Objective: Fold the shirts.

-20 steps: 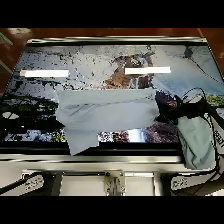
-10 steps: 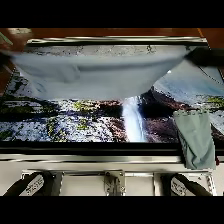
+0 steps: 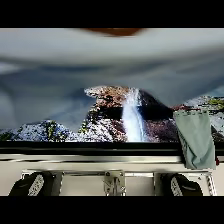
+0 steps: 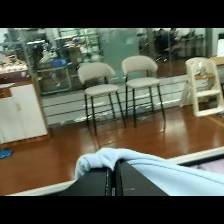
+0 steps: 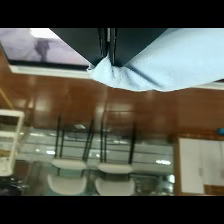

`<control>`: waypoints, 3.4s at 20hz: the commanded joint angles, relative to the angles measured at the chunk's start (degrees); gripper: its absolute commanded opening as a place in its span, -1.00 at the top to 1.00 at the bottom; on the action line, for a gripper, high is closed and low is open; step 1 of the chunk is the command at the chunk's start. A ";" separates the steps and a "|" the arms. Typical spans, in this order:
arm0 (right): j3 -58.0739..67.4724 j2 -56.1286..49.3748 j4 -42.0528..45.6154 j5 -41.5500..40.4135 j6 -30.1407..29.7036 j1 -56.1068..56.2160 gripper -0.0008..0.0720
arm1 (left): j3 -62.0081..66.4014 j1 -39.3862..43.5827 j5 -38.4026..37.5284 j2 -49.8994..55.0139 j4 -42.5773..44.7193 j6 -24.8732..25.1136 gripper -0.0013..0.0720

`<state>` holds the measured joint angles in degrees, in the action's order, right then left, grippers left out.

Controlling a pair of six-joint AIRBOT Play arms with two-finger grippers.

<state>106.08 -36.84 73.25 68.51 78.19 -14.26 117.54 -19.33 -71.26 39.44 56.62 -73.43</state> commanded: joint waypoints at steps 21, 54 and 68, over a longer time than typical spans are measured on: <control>-28.26 -49.13 2.23 -28.02 5.18 9.20 0.81 | -47.21 8.61 21.57 38.23 -3.56 4.81 0.87; -26.77 -66.90 -0.35 -12.70 5.81 10.03 0.64 | -41.66 9.57 -1.49 58.05 5.35 1.68 0.83; -30.36 -40.81 -0.17 16.83 -0.42 -12.96 -0.44 | -66.73 -7.91 -18.29 27.54 5.11 5.57 -0.17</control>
<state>77.73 -80.60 77.93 79.31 78.26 -19.84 65.39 -22.83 -89.10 75.40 62.13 -72.51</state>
